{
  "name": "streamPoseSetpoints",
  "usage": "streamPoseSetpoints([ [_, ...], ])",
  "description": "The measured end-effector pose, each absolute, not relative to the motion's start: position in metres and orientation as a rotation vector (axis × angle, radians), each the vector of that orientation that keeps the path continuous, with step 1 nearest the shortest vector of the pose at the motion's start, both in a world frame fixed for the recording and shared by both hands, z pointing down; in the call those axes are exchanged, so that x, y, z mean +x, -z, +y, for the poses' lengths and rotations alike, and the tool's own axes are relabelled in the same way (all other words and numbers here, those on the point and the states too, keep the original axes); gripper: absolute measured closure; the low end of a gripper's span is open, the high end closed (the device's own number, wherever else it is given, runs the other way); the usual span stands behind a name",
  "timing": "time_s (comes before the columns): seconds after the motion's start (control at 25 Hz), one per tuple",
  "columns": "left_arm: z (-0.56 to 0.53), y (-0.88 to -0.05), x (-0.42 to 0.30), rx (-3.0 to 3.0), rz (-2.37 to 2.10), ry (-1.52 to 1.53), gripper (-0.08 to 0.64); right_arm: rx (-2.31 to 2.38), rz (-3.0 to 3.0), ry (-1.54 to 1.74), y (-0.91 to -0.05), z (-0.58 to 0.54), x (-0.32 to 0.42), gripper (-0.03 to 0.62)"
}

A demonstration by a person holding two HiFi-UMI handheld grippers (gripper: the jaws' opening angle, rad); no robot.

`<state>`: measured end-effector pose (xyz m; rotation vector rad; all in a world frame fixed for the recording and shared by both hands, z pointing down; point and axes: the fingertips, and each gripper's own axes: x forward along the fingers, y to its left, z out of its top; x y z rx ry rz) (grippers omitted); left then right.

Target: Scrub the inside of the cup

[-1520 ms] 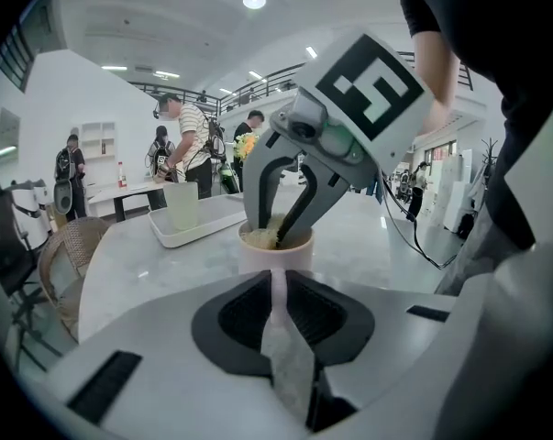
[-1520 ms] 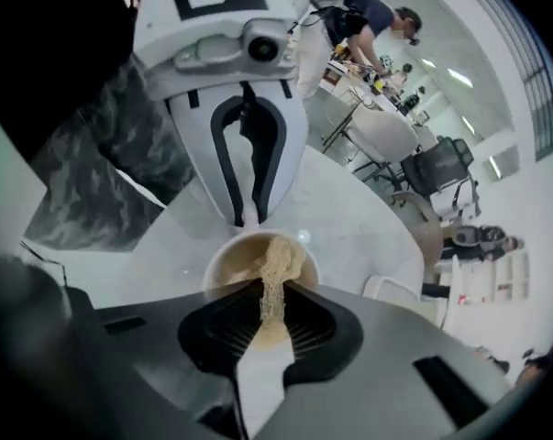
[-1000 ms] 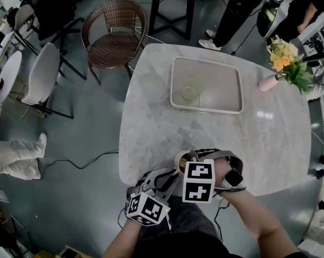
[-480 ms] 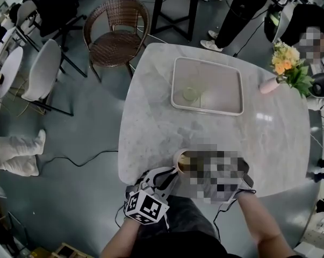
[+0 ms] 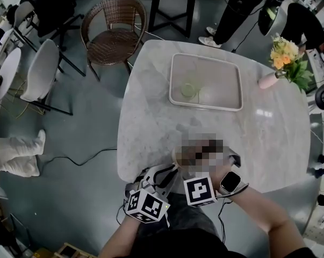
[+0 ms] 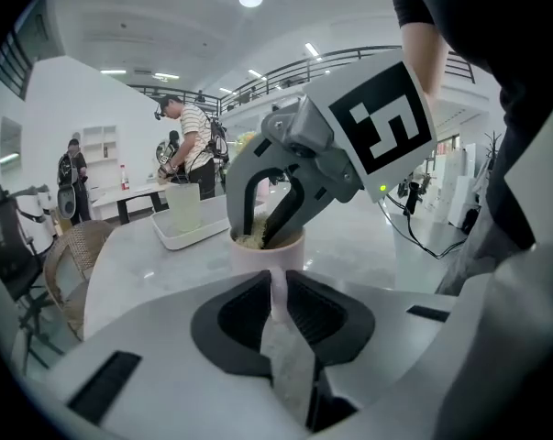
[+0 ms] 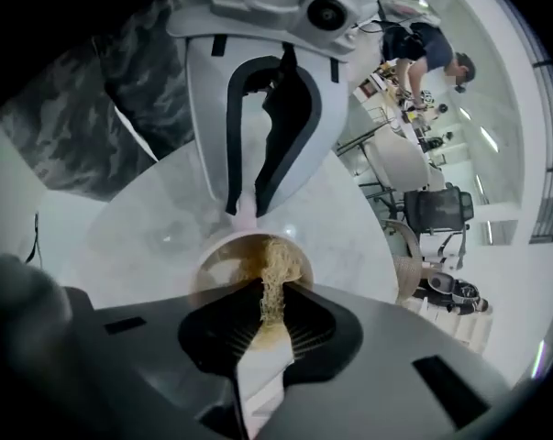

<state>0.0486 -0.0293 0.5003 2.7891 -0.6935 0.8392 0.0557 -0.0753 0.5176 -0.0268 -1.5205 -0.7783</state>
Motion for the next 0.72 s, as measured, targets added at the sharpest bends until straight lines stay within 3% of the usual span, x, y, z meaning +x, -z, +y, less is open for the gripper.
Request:
streamPoseSetpoints([
  [0.16,-0.030,-0.499,0.048,2.772,-0.724,-0.833,0.500,-0.132,-1.429,0.689,-0.522,-0.074,0.068,0.528],
  [0.52,-0.038,-0.502,0.047,2.751,-0.778,-0.869,0.503,-0.159,-1.789,-0.183,-0.513,-0.048,0.067,0.528],
  [0.72,-0.038,-0.502,0.046,2.749,-0.764,-0.865,0.503,-0.046,-1.943,-0.373,-0.489,-0.053,0.067,0.528],
])
